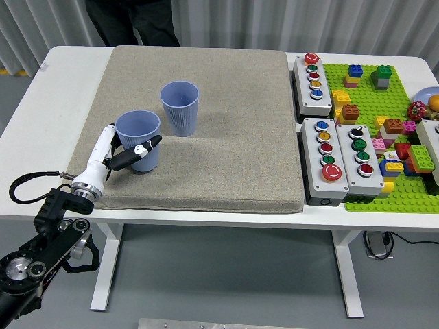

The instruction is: Pick cup pour cup place

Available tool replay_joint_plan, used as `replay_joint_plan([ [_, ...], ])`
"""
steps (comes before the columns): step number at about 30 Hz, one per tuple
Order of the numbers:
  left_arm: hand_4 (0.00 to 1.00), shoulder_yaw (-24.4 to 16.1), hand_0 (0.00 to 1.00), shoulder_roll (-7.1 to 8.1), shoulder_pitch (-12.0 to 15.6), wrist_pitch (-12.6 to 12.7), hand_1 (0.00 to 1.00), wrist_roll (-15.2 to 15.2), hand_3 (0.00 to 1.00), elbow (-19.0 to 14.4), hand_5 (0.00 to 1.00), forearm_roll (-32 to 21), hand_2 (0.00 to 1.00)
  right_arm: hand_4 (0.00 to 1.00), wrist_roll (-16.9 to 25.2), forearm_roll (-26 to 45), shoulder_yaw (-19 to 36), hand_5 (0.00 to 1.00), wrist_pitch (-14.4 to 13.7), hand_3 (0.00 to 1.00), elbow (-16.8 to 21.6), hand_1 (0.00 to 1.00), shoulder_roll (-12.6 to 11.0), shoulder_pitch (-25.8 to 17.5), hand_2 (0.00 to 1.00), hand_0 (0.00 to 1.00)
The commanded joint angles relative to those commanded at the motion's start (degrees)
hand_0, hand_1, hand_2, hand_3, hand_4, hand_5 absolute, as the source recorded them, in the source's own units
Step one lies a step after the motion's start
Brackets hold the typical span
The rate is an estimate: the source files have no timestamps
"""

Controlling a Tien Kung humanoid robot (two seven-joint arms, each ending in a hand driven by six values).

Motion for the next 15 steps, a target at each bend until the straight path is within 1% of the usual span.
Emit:
replay_joint_plan([
  [4,0.853,-0.1,0.550,0.98,-1.0,0.2,0.448,0.8,0.456,-1.5,0.378,2.9,0.469,0.002,0.0,-0.1,0.0,0.176,0.0,0.594,0.0,0.639,0.0,-0.2,0.589,0.688],
  [6,0.853,-0.1,0.543,1.85,-2.0,0.3,0.441,1.2,0.449,-2.1,0.382,4.7,0.469,0.002,0.0,-0.1,0.0,0.173,0.0,0.594,0.0,0.638,-0.1,-0.3,0.589,0.687],
  [8,0.853,-0.1,0.543,2.94,-3.4,0.3,0.441,1.5,0.449,-2.4,0.382,5.4,0.469,0.002,0.1,-0.1,0.0,0.173,0.0,0.594,0.0,0.638,-0.2,-0.4,0.589,0.687],
  [9,0.853,-0.1,0.543,3.06,-3.6,0.2,0.441,1.6,0.449,-2.4,0.382,5.4,0.469,0.002,0.1,-0.1,0.0,0.173,0.0,0.594,0.0,0.638,-0.2,-0.5,0.589,0.687],
  [11,0.853,0.0,0.543,4.31,-5.4,0.0,0.441,2.1,0.449,-2.3,0.382,6.3,0.469,0.002,0.1,-0.1,-0.1,0.173,0.0,0.594,0.0,0.638,-0.3,-0.5,0.589,0.687],
  [12,0.844,0.1,0.482,4.64,-5.9,-0.1,0.431,2.2,0.447,-2.3,0.383,6.5,0.465,0.002,0.1,-0.1,-0.1,0.169,0.0,0.594,0.0,0.639,-0.3,-0.5,0.589,0.688],
  [15,0.844,0.3,0.482,5.57,-7.5,-0.4,0.431,2.7,0.447,-2.2,0.383,7.1,0.465,0.002,0.2,0.1,-0.1,0.169,0.0,0.594,0.0,0.639,-0.4,-0.3,0.589,0.688],
])
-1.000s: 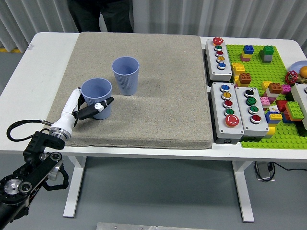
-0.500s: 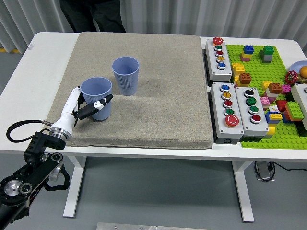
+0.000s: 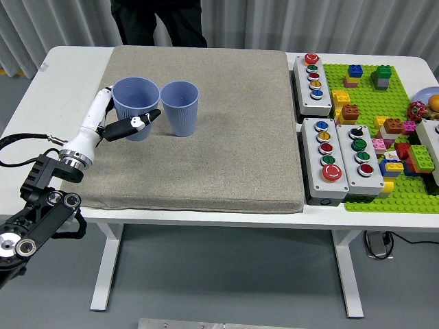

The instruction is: Pick cup pour cup place

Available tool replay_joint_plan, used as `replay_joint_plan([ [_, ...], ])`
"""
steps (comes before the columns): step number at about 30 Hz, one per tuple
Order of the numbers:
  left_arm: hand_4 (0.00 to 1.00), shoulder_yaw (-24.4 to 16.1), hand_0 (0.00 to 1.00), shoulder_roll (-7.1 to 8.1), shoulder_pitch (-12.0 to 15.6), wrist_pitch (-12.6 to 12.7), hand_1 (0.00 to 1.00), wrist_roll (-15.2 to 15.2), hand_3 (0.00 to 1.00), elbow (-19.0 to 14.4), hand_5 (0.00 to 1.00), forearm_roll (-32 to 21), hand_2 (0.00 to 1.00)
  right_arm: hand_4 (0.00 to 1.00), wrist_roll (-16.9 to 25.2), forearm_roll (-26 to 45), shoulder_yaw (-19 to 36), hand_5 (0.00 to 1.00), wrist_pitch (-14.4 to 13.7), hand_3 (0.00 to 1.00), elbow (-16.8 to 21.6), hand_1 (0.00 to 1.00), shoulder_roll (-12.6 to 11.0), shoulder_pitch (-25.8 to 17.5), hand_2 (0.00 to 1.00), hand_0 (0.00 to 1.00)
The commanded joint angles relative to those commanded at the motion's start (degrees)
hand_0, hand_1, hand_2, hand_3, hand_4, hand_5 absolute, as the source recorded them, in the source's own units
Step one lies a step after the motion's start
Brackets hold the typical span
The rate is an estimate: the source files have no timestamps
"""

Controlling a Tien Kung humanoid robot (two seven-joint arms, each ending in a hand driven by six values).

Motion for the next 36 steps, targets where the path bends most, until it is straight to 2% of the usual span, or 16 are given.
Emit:
replay_joint_plan([
  [3,0.831,1.0,0.464,1.73,-3.5,-0.7,0.424,1.1,0.445,1.2,0.369,1.9,0.462,0.002,0.1,0.2,-0.1,0.166,-0.1,0.594,0.0,0.638,-0.2,0.4,0.588,0.688],
  [7,0.831,2.5,0.464,3.16,-6.4,-0.4,0.424,1.1,0.445,2.7,0.369,3.1,0.462,0.002,0.2,0.4,-0.3,0.166,-0.1,0.594,0.0,0.638,-0.3,0.7,0.588,0.688],
  [8,0.831,3.0,0.464,3.71,-7.2,-0.5,0.424,1.3,0.445,3.2,0.369,4.8,0.462,0.002,0.2,0.6,-0.3,0.166,-0.2,0.594,0.0,0.638,-0.4,0.8,0.588,0.688],
  [9,0.811,3.1,0.436,3.83,-7.4,-0.5,0.410,1.3,0.440,3.3,0.345,5.3,0.458,0.002,0.2,0.6,-0.3,0.162,-0.2,0.594,0.0,0.639,-0.4,0.9,0.588,0.688],
  [12,0.811,3.9,0.436,4.48,-8.5,-0.6,0.410,1.7,0.440,3.8,0.345,7.4,0.458,0.002,0.3,0.8,-0.4,0.162,-0.3,0.594,0.0,0.639,-0.4,1.0,0.588,0.688],
  [15,0.808,5.5,0.424,5.15,-10.7,-1.1,0.409,2.4,0.440,4.8,0.346,10.8,0.456,0.002,0.3,0.9,-0.4,0.157,-0.3,0.594,-0.1,0.639,-0.5,1.2,0.587,0.688],
  [28,0.806,9.1,0.428,5.49,-15.5,-1.7,0.408,4.0,0.436,7.9,0.351,16.0,0.454,0.002,0.4,1.2,-0.6,0.154,-0.3,0.594,-0.1,0.639,-0.7,1.8,0.587,0.688],
  [36,0.801,11.3,0.431,5.03,-18.4,-2.2,0.407,5.0,0.435,10.9,0.349,18.4,0.452,0.002,0.4,1.4,-0.6,0.152,-0.2,0.594,-0.1,0.639,-0.8,2.0,0.587,0.688],
])
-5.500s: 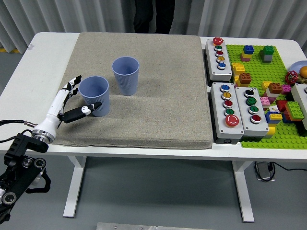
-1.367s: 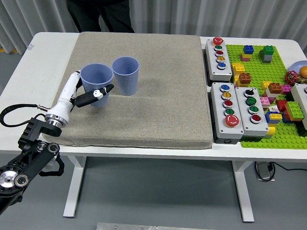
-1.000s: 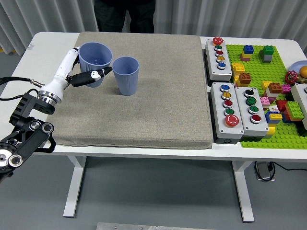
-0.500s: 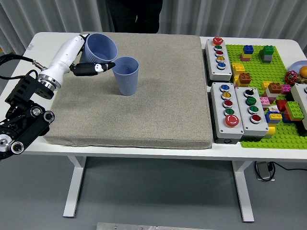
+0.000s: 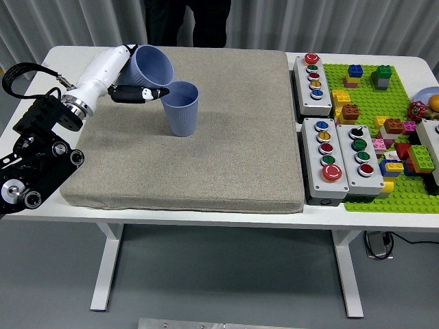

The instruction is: Pick cup pour cup place

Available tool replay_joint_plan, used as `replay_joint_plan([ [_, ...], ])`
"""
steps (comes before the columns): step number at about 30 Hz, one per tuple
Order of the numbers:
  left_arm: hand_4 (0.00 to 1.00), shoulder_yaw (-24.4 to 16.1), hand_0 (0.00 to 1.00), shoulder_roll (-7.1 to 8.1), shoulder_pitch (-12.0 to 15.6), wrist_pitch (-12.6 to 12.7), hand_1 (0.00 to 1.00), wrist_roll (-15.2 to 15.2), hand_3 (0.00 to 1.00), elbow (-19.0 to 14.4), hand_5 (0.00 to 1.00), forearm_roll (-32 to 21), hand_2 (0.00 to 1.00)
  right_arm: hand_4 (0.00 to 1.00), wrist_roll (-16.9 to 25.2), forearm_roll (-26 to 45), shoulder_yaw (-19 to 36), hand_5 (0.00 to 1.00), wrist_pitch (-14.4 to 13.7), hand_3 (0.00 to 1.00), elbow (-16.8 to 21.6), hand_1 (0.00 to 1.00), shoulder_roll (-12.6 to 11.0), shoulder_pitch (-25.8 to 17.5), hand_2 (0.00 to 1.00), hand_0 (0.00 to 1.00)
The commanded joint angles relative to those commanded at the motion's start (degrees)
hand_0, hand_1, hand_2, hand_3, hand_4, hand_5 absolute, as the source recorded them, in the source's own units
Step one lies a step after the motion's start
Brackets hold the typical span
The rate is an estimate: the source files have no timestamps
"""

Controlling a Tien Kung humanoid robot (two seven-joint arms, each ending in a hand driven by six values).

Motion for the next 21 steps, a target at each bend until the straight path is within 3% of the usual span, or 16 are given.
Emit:
replay_joint_plan([
  [5,0.801,1.0,0.431,-0.25,-1.4,0.0,0.405,0.6,0.432,1.4,0.359,1.6,0.450,0.002,0.0,-0.1,0.1,0.151,0.0,0.594,0.0,0.639,0.0,0.1,0.588,0.688],
  [8,0.801,1.4,0.431,-0.46,-2.3,0.4,0.405,2.4,0.432,2.9,0.359,6.5,0.450,0.002,0.0,0.0,0.0,0.151,0.0,0.594,0.0,0.639,-0.1,0.2,0.588,0.688],
  [14,0.800,2.0,0.434,-0.73,-3.1,0.1,0.405,3.9,0.432,3.9,0.361,10.7,0.450,0.002,0.0,0.1,0.0,0.150,0.0,0.594,0.0,0.639,-0.1,0.3,0.588,0.688],
  [21,0.800,2.5,0.437,-0.98,-3.4,-0.1,0.405,4.2,0.430,3.9,0.365,11.5,0.449,0.002,-0.1,0.0,0.0,0.148,0.1,0.594,0.0,0.638,-0.1,0.4,0.588,0.688],
])
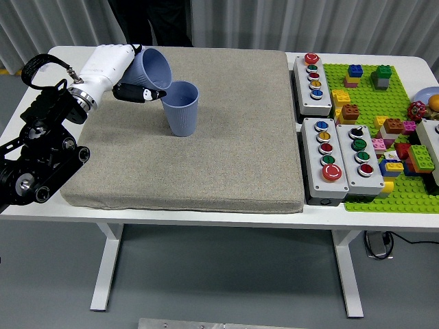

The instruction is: Pick cup pour cup place

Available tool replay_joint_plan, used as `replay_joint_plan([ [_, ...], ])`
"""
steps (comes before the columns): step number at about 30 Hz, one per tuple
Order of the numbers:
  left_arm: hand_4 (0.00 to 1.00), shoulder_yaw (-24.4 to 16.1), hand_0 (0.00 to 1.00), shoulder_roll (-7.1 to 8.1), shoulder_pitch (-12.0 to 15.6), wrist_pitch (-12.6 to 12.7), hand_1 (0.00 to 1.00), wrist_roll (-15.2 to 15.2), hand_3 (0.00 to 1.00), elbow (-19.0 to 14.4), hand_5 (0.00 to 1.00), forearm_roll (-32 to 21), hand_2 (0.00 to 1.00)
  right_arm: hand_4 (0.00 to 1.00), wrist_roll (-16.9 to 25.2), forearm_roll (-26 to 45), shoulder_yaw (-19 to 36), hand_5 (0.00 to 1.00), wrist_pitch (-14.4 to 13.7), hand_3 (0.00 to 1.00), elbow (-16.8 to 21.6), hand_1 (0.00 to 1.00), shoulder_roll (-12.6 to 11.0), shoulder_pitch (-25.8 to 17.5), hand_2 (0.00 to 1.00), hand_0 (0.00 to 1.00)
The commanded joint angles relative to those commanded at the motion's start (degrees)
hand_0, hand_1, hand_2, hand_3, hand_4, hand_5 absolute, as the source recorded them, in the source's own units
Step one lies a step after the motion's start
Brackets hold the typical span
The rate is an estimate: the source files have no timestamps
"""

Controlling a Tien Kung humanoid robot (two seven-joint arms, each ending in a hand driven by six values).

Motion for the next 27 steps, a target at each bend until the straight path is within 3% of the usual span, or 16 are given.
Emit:
replay_joint_plan([
  [4,0.800,0.3,0.437,0.04,0.0,0.0,0.405,0.2,0.430,-0.4,0.365,1.4,0.449,0.002,-0.1,-0.2,0.1,0.148,0.1,0.594,0.0,0.638,0.0,-0.1,0.588,0.688],
  [11,0.801,-0.4,0.438,-0.17,-0.1,-0.1,0.406,0.9,0.430,-1.2,0.368,8.8,0.448,0.002,-0.1,-0.5,0.2,0.149,0.1,0.594,0.0,0.638,0.1,-0.4,0.588,0.688],
  [27,0.800,1.0,0.439,-0.28,-1.3,-0.1,0.405,1.9,0.426,-1.3,0.388,12.0,0.446,0.002,0.0,-0.1,-0.1,0.150,0.1,0.594,0.0,0.638,0.0,-0.3,0.588,0.688],
])
